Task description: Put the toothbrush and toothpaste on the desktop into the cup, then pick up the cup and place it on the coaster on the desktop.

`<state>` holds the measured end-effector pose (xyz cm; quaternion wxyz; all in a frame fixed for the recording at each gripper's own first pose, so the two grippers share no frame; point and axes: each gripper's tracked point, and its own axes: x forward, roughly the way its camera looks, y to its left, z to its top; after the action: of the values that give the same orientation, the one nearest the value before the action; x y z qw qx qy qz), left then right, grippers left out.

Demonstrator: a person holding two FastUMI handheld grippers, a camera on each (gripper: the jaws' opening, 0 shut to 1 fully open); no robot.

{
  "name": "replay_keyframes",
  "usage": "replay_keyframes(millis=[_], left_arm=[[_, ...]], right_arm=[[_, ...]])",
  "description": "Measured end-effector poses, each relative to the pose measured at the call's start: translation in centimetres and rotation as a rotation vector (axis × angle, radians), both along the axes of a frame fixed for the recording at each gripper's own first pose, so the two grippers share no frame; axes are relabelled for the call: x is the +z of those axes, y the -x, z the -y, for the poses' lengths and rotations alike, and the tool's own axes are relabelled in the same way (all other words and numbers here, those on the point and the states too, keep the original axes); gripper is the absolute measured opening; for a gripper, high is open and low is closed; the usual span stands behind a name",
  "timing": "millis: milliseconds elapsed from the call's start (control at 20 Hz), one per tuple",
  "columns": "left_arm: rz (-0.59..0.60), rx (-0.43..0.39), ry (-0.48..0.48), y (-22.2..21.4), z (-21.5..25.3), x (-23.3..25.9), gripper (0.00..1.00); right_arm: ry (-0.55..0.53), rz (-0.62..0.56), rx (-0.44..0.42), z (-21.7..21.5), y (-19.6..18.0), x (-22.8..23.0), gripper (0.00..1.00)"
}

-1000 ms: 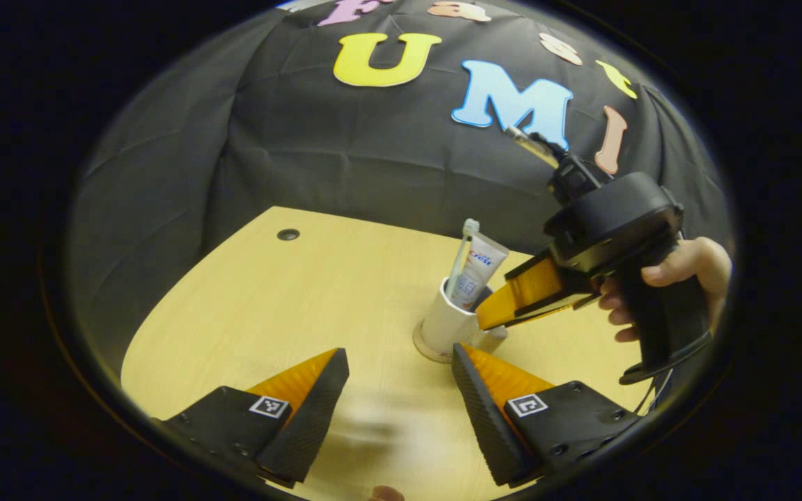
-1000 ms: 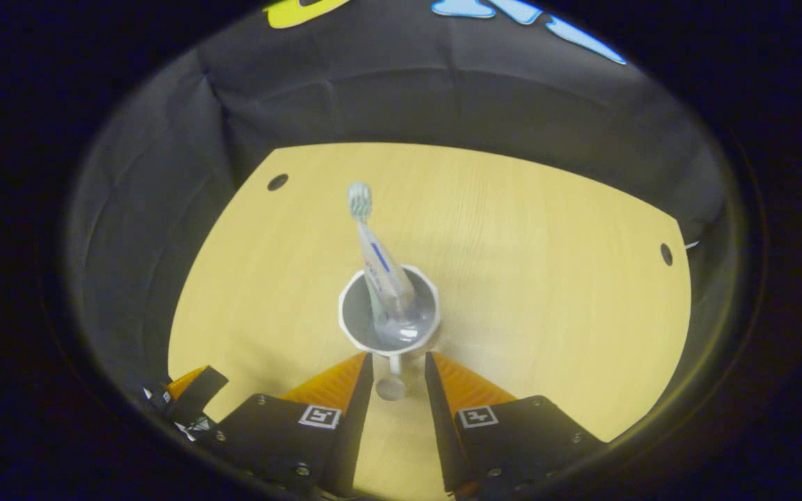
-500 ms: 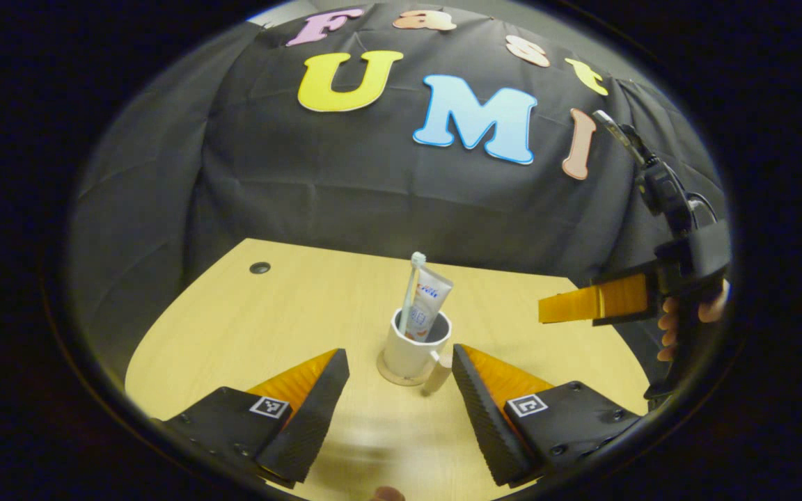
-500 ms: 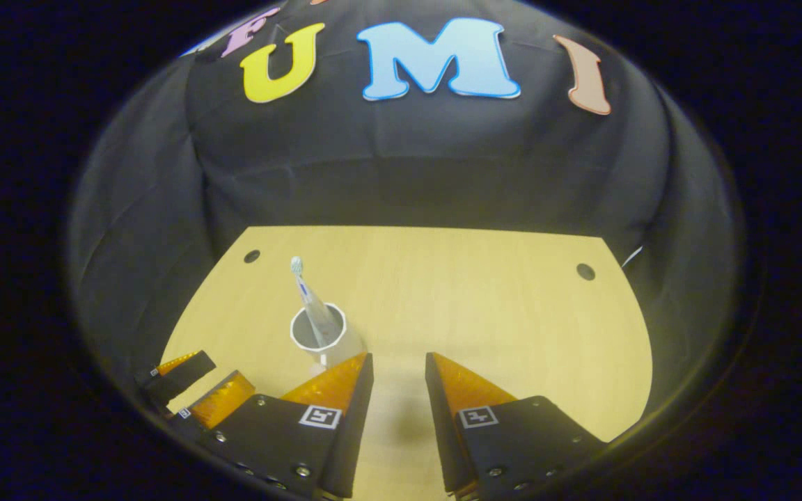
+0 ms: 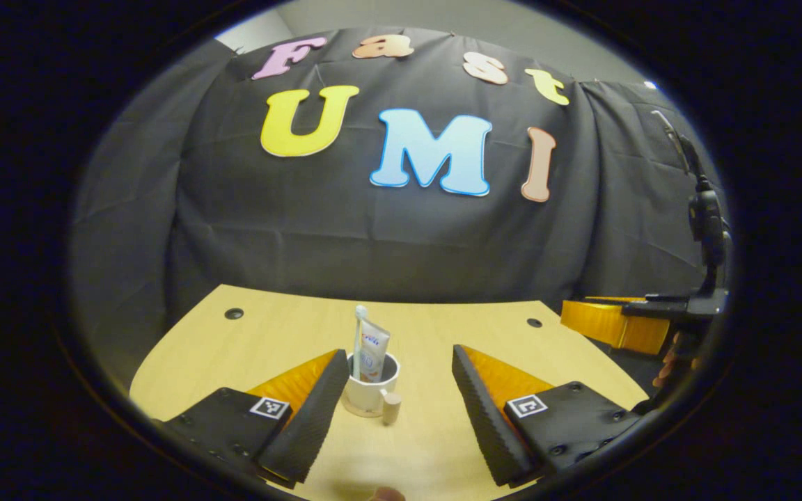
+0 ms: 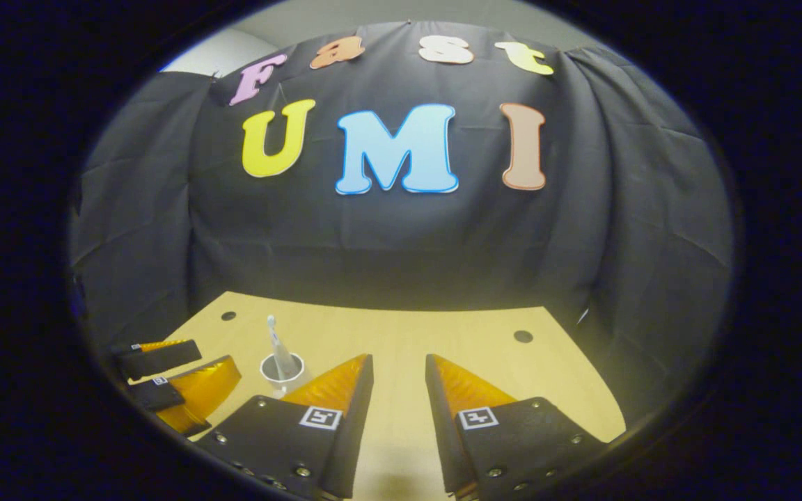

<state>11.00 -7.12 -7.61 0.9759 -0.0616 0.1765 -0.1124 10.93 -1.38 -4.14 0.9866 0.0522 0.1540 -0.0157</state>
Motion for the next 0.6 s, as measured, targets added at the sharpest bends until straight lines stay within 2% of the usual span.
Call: replay_keyframes(millis=[50,100,150,250,450,550,600], left_arm=[[0.021,-0.002,-0.001,0.1,0.5,0.8,0.95],[0.045,-0.002,-0.005,0.2,0.9,1.6,0.95],[0.071,0.001,-0.007,0.3,1.3,2.5,0.98],[0.132,0.010,0.003,0.5,2.2,4.3,0.96],[0.179,0.056,-0.011,1.5,3.1,5.8,0.96],[0.184,0.070,-0.013,2.0,3.6,6.0,0.96],[0.186,0.078,-0.019,2.2,3.8,6.1,0.96]], right_arm=[[0.009,0.030,-0.006,0.4,0.4,0.5,0.46],[0.024,0.057,-0.011,0.8,0.6,1.0,0.48],[0.045,0.087,-0.018,1.4,1.1,1.4,0.48],[0.088,0.136,-0.028,2.4,2.1,2.0,0.48],[0.129,0.193,-0.030,3.9,3.1,2.2,0.48],[0.141,0.199,-0.021,4.2,4.2,1.8,0.79],[0.141,0.197,-0.005,4.1,4.3,1.7,0.79]])
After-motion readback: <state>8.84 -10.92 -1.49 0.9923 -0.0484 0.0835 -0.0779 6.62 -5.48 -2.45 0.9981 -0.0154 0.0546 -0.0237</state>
